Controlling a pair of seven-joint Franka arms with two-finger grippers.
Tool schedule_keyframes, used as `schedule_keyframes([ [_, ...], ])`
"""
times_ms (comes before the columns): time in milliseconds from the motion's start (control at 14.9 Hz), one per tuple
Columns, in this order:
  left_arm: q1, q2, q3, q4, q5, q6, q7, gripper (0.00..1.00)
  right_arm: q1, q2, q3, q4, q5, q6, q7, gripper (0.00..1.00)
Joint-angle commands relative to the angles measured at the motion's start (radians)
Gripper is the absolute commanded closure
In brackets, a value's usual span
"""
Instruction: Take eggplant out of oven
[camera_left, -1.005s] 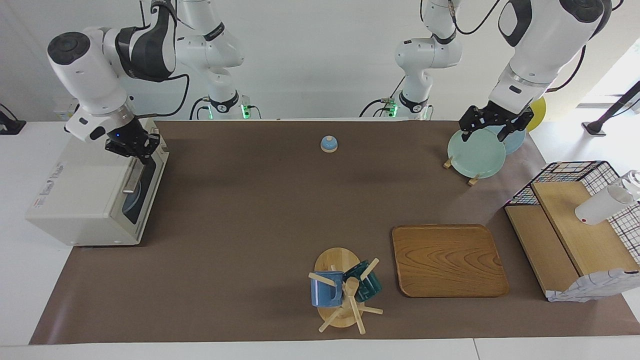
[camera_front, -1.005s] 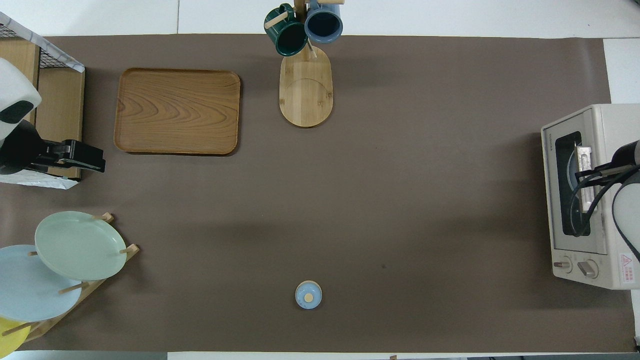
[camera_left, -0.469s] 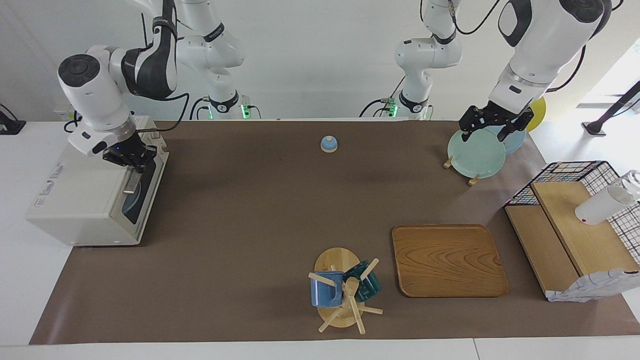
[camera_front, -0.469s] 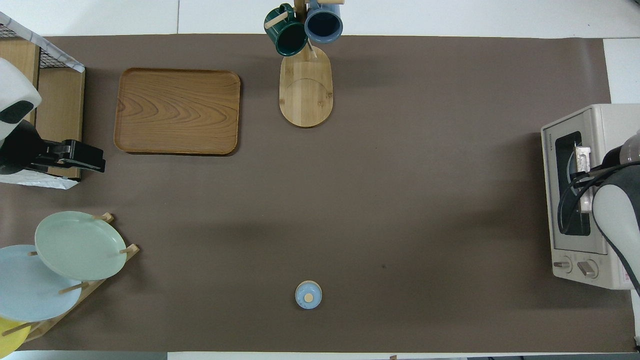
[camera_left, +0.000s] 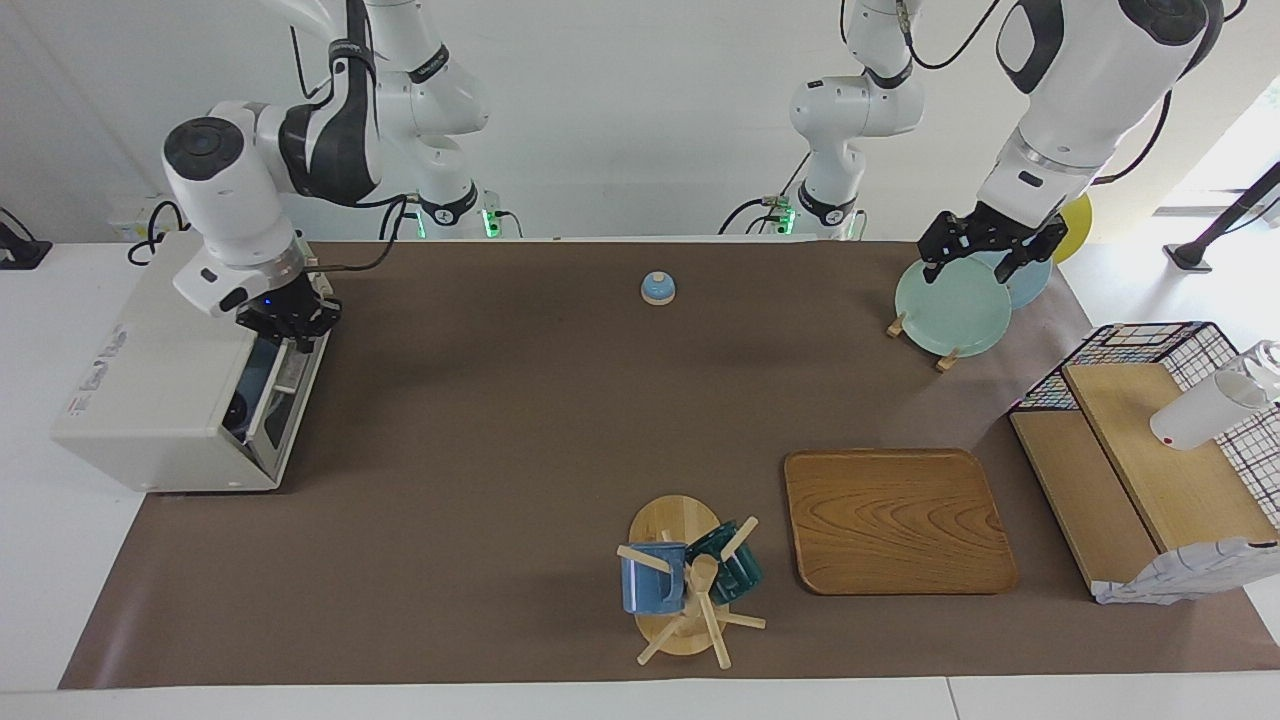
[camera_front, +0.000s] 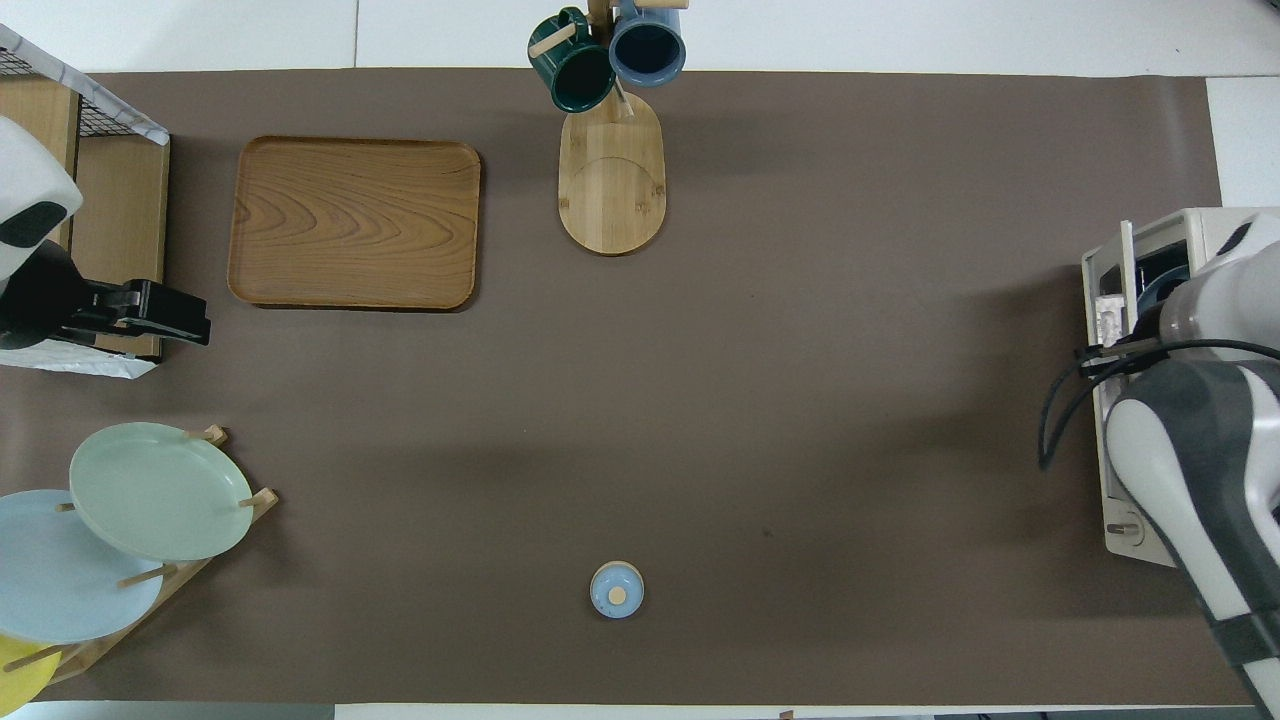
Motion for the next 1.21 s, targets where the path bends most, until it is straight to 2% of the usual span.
schedule_keyframes([
  [0, 0.001, -0.009, 0.002, -0.003, 0.012, -0.011, -0.003, 0.0, 0.009, 0.098, -0.006, -0.052, -0.009, 0.179, 0.038, 1.0],
  [134, 0.001, -0.009, 0.0, -0.003, 0.012, -0.011, -0.003, 0.0, 0.016, 0.104, -0.006, -0.107, 0.025, 0.28, 0.041, 1.0],
  [268, 0.001, -0.009, 0.002, -0.003, 0.012, -0.011, -0.003, 0.0, 0.027, 0.153, -0.005, -0.119, 0.055, 0.331, 0.066, 1.0],
  [670, 0.001, -0.009, 0.002, -0.003, 0.012, -0.011, -0.003, 0.0, 0.048, 0.199, 0.0, -0.118, 0.112, 0.354, 0.095, 1.0],
  [871, 0.001, -0.009, 0.002, -0.003, 0.012, -0.01, -0.003, 0.0, 0.093, 0.214, 0.0, -0.04, 0.118, 0.289, 0.118, 1.0],
  [938, 0.001, -0.009, 0.002, -0.003, 0.012, -0.011, -0.003, 0.0, 0.095, 0.215, 0.0, -0.017, 0.118, 0.269, 0.118, 0.97],
  [1005, 0.001, -0.009, 0.002, -0.003, 0.012, -0.011, -0.003, 0.0, 0.096, 0.202, 0.001, -0.004, 0.117, 0.258, 0.112, 0.87],
  [1139, 0.001, -0.009, 0.002, -0.003, 0.012, -0.011, -0.003, 0.0, 0.095, 0.161, 0.001, 0.048, 0.103, 0.119, 0.109, 0.86],
])
